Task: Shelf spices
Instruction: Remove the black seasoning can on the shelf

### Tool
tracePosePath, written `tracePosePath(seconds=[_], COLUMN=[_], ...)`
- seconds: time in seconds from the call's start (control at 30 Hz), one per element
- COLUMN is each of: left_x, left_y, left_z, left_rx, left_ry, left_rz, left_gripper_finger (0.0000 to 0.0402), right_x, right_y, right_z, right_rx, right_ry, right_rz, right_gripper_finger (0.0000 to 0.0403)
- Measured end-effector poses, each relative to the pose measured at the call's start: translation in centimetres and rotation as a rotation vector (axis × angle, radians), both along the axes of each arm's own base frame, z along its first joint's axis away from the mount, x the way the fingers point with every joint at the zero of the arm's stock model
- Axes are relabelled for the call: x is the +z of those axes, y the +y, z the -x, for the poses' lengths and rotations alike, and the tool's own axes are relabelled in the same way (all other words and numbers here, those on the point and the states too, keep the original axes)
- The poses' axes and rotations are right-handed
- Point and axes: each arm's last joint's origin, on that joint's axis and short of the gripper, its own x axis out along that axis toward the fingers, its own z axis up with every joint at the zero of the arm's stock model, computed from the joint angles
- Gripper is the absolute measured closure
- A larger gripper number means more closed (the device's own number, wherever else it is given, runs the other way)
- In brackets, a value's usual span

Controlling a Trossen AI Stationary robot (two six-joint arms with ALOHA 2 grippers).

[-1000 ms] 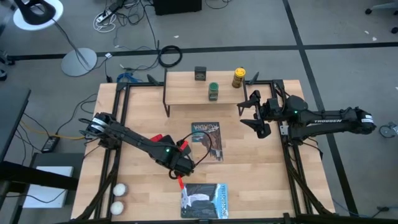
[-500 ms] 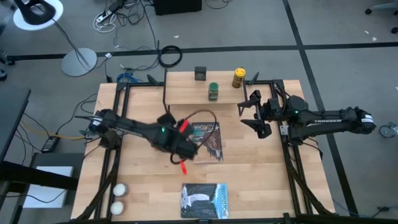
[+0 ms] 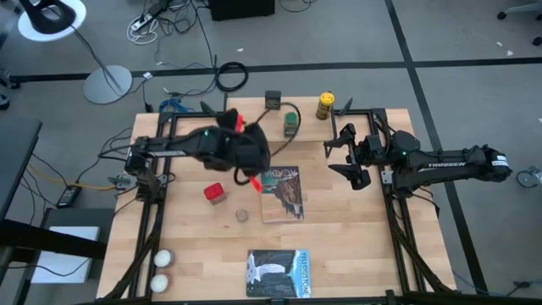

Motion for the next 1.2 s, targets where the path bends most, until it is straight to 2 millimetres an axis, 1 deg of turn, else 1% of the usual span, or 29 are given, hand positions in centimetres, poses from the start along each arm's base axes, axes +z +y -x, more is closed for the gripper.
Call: tracePosePath(seconds=[0.17,0.37,0.57,0.67,0.8,1.1,1.2], left_x=[0.4,0.3,0.6,0.9,1.2,1.3,1.5], left_y=[2.9,6.1,8.1,9.1,10.6,13.7,14.7], left_z=[0.1,0.0,-0.6,-0.9,-1.1,-0.5,-0.3], left_rx=[0.060,0.076,0.037,0.017,-0.010,-0.104,-0.159], left_ry=[0.001,-0.029,-0.099,-0.133,-0.183,-0.139,-0.127], left_rz=[-0.001,0.139,0.176,0.161,0.188,0.186,0.176], left_gripper_finger=[0.0046,0.0034,0.0005,0.0003,0.0002,0.0002,0.0002], right_x=[0.0,0.0,0.0,0.0,0.0,0.0,0.0], right_y=[0.0,0.0,0.0,0.0,0.0,0.0,0.0], right_z=[0.0,0.0,0.0,0.0,0.0,0.0,0.0], right_rx=[0.000,0.000,0.001,0.001,0.001,0.001,0.000], right_ry=[0.000,0.000,-0.001,-0.001,-0.001,-0.002,-0.002], right_rz=[0.001,0.001,0.002,0.002,0.002,0.002,0.003], right_gripper_finger=[0.0087,0.0087,0.0087,0.0087,0.0087,0.0087,0.0087])
